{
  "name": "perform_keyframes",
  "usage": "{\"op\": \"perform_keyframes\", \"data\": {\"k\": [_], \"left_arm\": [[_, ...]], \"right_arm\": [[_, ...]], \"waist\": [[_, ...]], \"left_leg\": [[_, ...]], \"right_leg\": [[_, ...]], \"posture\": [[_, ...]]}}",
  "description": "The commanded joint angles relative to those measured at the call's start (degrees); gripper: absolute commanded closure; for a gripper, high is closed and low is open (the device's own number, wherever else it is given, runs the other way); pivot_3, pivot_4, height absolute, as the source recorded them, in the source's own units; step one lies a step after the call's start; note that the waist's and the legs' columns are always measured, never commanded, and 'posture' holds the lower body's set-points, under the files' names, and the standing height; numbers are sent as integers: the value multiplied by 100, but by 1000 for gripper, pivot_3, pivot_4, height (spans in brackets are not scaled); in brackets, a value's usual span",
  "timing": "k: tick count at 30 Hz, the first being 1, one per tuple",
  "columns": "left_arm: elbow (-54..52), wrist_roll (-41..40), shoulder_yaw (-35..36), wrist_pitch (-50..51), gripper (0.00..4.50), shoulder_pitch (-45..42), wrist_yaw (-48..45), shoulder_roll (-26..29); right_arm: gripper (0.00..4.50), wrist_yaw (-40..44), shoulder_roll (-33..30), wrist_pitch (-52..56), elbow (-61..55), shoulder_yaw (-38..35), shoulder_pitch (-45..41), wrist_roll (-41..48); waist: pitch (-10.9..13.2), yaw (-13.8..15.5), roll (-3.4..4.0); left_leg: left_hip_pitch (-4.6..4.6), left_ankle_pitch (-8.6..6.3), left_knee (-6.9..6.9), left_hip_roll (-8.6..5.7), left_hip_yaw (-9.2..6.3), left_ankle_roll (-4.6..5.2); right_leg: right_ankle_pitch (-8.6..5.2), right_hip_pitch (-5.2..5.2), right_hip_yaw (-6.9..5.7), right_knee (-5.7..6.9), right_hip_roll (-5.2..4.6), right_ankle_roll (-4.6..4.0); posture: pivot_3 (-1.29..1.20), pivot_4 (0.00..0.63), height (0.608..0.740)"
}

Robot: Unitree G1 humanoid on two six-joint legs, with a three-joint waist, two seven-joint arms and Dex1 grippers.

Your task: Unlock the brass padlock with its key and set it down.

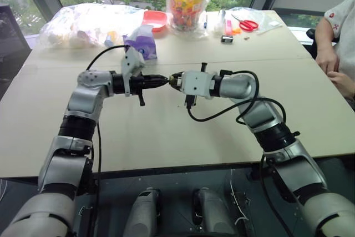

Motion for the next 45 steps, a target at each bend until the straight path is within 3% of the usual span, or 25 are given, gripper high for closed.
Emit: {"op": "perform_keyframes", "data": {"k": [1, 3, 7, 9, 11, 29, 37, 44, 45], "left_arm": [[13, 491, -368, -784, 4319, 73, -194, 33], [-79, 372, -351, -545, 4319, 67, -314, 6], [-185, -1255, 367, 2803, 4319, -366, -613, -36], [-228, -1437, 479, 3262, 3504, -399, -701, 31], [-237, -1398, 530, 3407, 2644, -401, -555, 55], [603, -1091, 572, 2925, 2644, -741, -179, -378], [680, -1170, 670, 3072, 2644, -696, -439, -162], [719, -1192, 757, 3092, 2644, -782, -303, -324], [728, -1200, 778, 3099, 3168, -792, -287, -349]], "right_arm": [[3800, -73, 54, -106, -285, -117, -125, 83], [3800, -67, 50, -104, -295, -117, -122, 77], [3800, -132, 63, -132, -284, -133, -140, 36], [3800, -160, 64, -146, -287, -142, -140, 22], [3800, -183, 58, -152, -299, -149, -136, 16], [3800, -312, 116, -159, -424, -154, -236, -32], [3800, -350, 65, -92, -510, -196, -159, -80], [3800, -350, 113, -112, -504, -156, -165, -61], [3800, -349, 118, -114, -499, -152, -167, -60]], "waist": [[0, 1, 0], [0, 3, 0], [0, -8, 0], [0, -17, 0], [0, -16, 0], [0, -6, 0], [0, -10, 0], [0, 4, 0], [0, 3, 0]], "left_leg": [[0, 0, 0, 0, 1, 0], [0, 0, 0, 0, 2, 0], [-4, 0, 4, 0, 1, 1], [-5, 0, 6, 0, -5, 1], [-4, 0, 4, 0, -9, 1], [-3, 1, 6, -5, -10, 1], [-3, 0, 5, -4, -10, 1], [-4, 1, 9, -3, -11, 1], [-4, 0, 9, -3, -11, 1]], "right_leg": [[0, 0, 0, 0, 0, 0], [0, 0, 0, 0, 0, 0], [0, -1, -1, 1, 1, 2], [-1, -1, -1, 2, 3, 4], [-2, 0, -2, 3, 3, 6], [-2, 2, -1, 3, 3, 5], [-2, 1, -1, 3, 3, 5], [-2, 3, -1, 3, 1, 5], [-2, 3, -1, 3, 1, 5]], "posture": [[0, 150, 740], [0, 150, 740], [0, 150, 740], [0, 150, 740], [0, 150, 740], [0, 150, 740], [0, 150, 740], [0, 150, 740], [0, 150, 740]]}}
